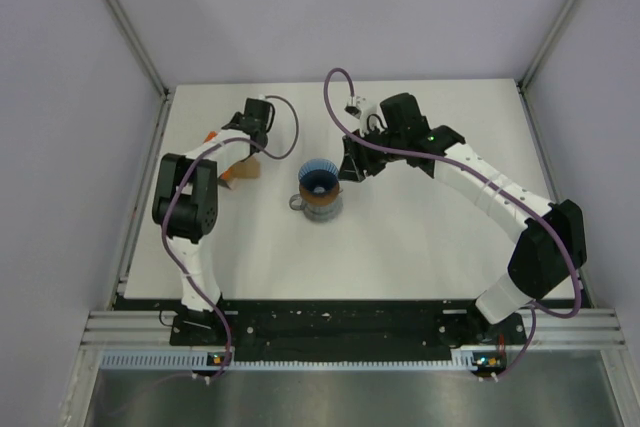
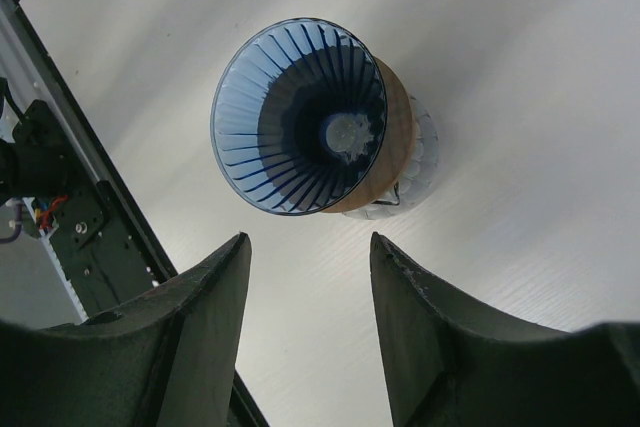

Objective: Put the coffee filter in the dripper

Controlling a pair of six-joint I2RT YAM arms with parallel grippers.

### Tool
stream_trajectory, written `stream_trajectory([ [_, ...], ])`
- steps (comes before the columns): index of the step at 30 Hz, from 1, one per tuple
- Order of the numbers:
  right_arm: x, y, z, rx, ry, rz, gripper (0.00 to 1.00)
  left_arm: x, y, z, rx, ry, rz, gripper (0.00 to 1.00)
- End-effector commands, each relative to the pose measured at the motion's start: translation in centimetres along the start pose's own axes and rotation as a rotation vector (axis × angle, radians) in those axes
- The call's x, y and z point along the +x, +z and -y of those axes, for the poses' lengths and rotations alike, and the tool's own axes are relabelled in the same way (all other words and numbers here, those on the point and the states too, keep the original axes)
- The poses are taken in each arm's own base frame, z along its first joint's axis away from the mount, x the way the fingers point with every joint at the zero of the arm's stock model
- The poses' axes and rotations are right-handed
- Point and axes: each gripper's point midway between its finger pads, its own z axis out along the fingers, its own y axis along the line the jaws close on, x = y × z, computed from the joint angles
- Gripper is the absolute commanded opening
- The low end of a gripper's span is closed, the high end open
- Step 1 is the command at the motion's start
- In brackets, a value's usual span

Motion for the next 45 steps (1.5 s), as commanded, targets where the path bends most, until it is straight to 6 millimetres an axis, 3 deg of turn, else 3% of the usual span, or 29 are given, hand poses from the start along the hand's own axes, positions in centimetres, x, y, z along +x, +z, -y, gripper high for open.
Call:
stream_trajectory([
  [1,-1.4,-0.9,-1.3,-0.022,-0.04,0.046,0.51,0.1,1.0,-0.9,-0.087,-0.001,-0.006,0.42],
  [6,-1.4,-1.1,-1.3,-0.02,-0.042,0.05,0.51,0.1,1.0,-1.4,-0.094,0.001,-0.011,0.39],
  [15,-1.5,-1.3,-1.4,-0.021,-0.045,0.058,0.51,0.8,2.3,-2.3,-0.157,0.045,-0.052,0.46],
  [18,-1.5,-1.5,-1.6,-0.022,-0.045,0.06,0.51,1.3,2.8,-2.1,-0.155,0.059,-0.072,0.41],
  [21,-1.3,-1.6,-1.5,-0.017,-0.046,0.059,0.51,1.4,2.8,-2.1,-0.148,0.063,-0.073,0.23],
  [22,-1.3,-1.7,-1.6,-0.016,-0.045,0.06,0.51,1.4,2.7,-2.3,-0.151,0.055,-0.07,0.0],
  [24,-1.3,-1.8,-1.6,-0.015,-0.044,0.062,0.51,0.9,2.1,-2.8,-0.148,0.034,-0.045,0.0],
  [29,-1.8,-2.2,-1.8,-0.012,-0.051,0.079,0.51,-1.0,-1.0,-3.6,-0.005,-0.117,0.08,0.0],
  [35,-4.0,-3.1,-3.1,-0.02,-0.086,0.128,0.51,-3.0,-7.4,-2.9,0.276,-0.257,0.264,0.0],
  [41,-9.7,-4.8,-6.4,-0.107,-0.134,0.26,0.5,-4.0,-13.9,-2.5,0.491,-0.331,0.416,0.0],
  [45,-13.1,-4.8,-8.1,-0.196,-0.181,0.374,0.5,-4.3,-17.4,0.1,0.722,-0.314,0.451,0.0],
])
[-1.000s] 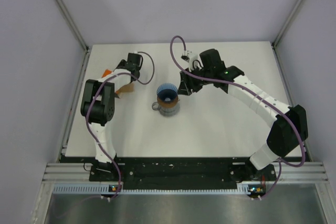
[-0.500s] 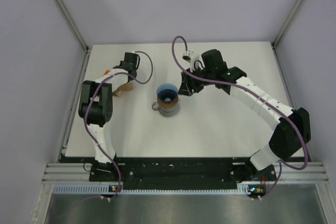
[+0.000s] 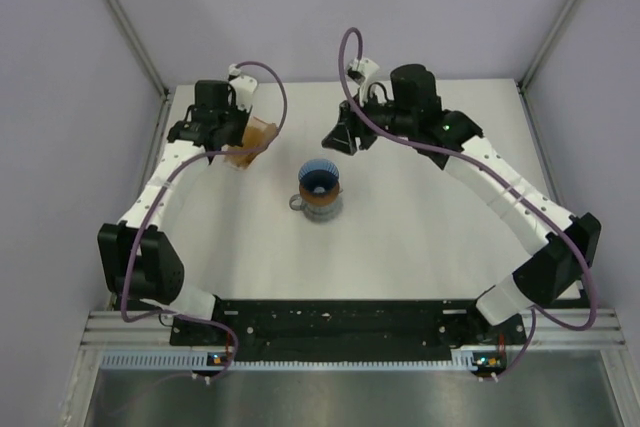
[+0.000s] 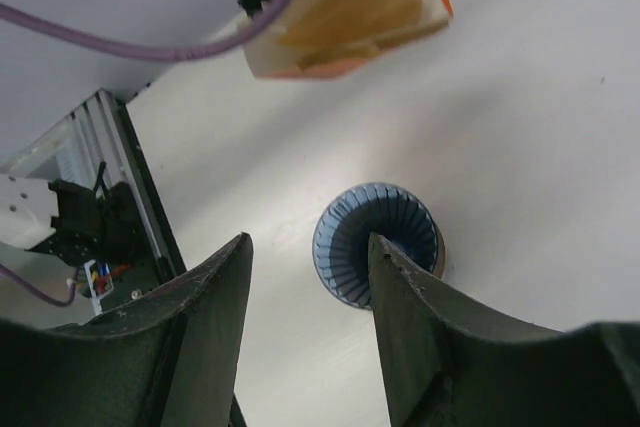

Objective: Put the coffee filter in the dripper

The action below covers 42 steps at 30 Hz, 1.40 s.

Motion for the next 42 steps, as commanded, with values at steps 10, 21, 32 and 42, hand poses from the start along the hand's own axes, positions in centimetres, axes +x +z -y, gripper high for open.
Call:
stream_trajectory([
  [10,-6.0,5.4,-6.1,-0.419,-0.482,0.234,0.49,-1.6,-5.2,8.5,0.496,-0.015,0.067,0.0],
  [21,-3.9,9.9,-3.4,-0.491,-0.516,0.209,0.4,-1.4,-7.1,8.7,0.519,0.079,0.084,0.0],
  [32,-0.1,9.9,-2.7,-0.514,-0.537,0.177,0.32,-2.0,-8.9,10.2,0.603,0.088,0.073,0.0],
  [42,3.6,10.1,-4.7,-0.516,-0.674,0.121,0.38,-2.4,-8.8,10.5,0.619,0.059,0.058,0.0],
])
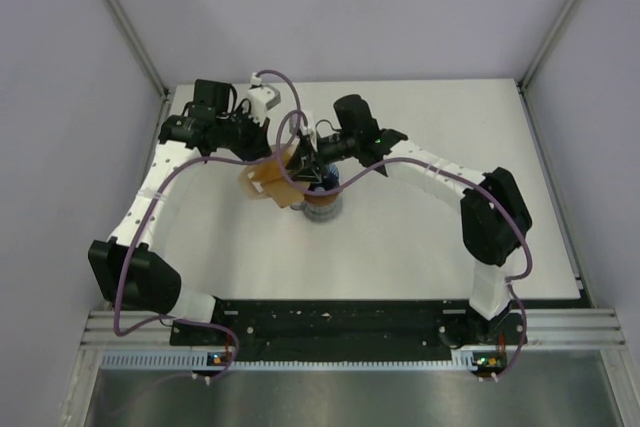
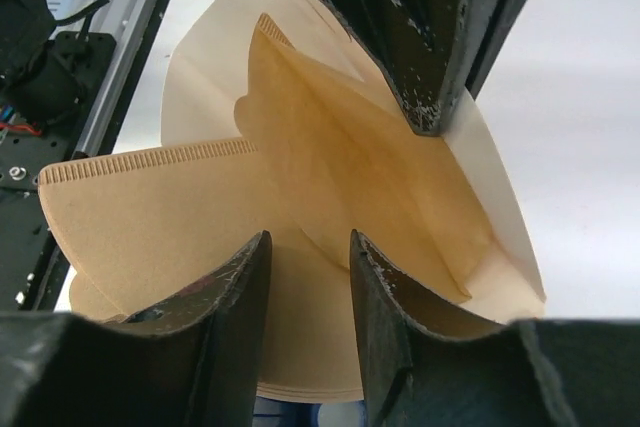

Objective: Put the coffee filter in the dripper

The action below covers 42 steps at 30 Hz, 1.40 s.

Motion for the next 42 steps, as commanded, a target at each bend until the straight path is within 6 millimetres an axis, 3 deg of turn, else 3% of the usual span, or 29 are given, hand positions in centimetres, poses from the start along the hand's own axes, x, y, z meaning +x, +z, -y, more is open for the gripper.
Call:
stream_trajectory([
  [1,-4.0,-1.0,-1.6,0.012,-0.198,0.034,0.4,-1.7,-0.7,0.6,0.025,0.016,0.045,0.0],
  [8,-4.3,0.5,-1.3,0.08,-0.311,-0.017,0.5,-1.4,-0.5,1.2,0.053,0.017,0.034,0.0],
  [17,-3.3,2.1,-1.2,0.052,-0.308,-0.06,0.5,-1.6,-0.5,1.8,0.084,0.01,0.042,0.0],
  [27,-0.5,3.2,-1.3,0.03,-0.353,-0.176,0.39,-1.3,0.2,0.9,0.054,-0.015,0.032,0.0],
  [32,-0.4,3.9,-0.7,0.036,-0.376,-0.198,0.17,-1.0,0.5,0.1,0.028,-0.025,0.021,0.0],
  [37,-0.9,4.3,1.8,0.144,-0.464,-0.243,0.0,0.4,1.2,-4.0,-0.054,-0.077,0.039,0.0],
  [39,-0.8,4.6,2.8,0.181,-0.529,-0.28,0.0,1.4,1.7,-5.7,-0.07,-0.107,0.037,0.0],
  [42,-0.1,5.2,4.1,0.198,-0.567,-0.313,0.0,2.1,2.5,-6.4,-0.016,-0.089,0.044,0.0],
])
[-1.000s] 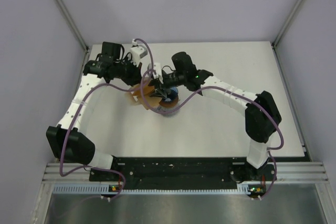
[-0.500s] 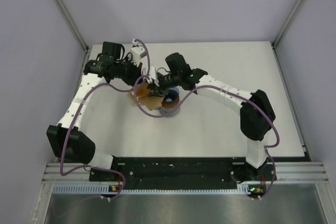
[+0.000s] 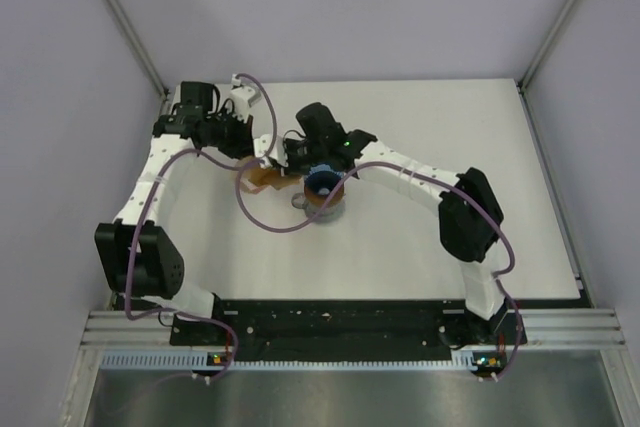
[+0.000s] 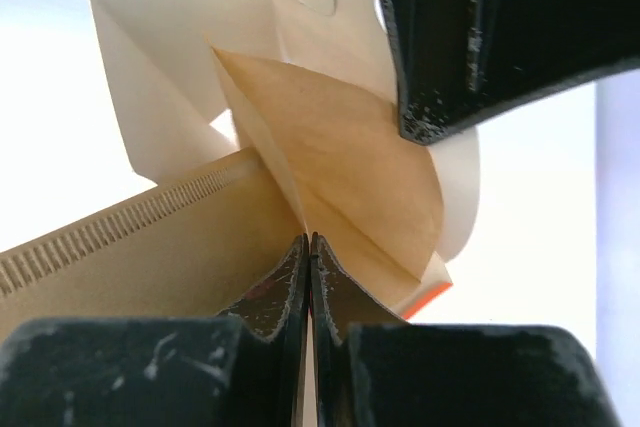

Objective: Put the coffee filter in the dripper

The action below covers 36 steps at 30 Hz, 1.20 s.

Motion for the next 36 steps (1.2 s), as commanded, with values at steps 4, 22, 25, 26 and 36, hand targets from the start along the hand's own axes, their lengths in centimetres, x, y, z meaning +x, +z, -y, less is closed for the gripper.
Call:
stream_trajectory([
  [4,-0.8,3.4,2.0,0.055,-0.206,-0.059,0.0,0.7,3.8,-3.4,0.037,0.016,0.084,0.0],
  [22,2.0,6.2,1.4,0.04,-0.274,-0.156,0.0,3.0,4.4,-6.9,0.078,-0.089,0.062,0.47],
  [25,2.2,6.3,1.5,0.042,-0.275,-0.162,0.0,2.9,3.5,-7.6,0.054,-0.085,0.076,0.52],
  [26,1.9,6.3,1.7,0.048,-0.273,-0.158,0.0,2.8,3.1,-7.9,0.042,-0.081,0.08,0.52],
  [36,-2.8,2.9,3.7,0.125,-0.267,-0.087,0.0,2.1,1.4,-9.0,-0.024,-0.103,0.084,0.53],
])
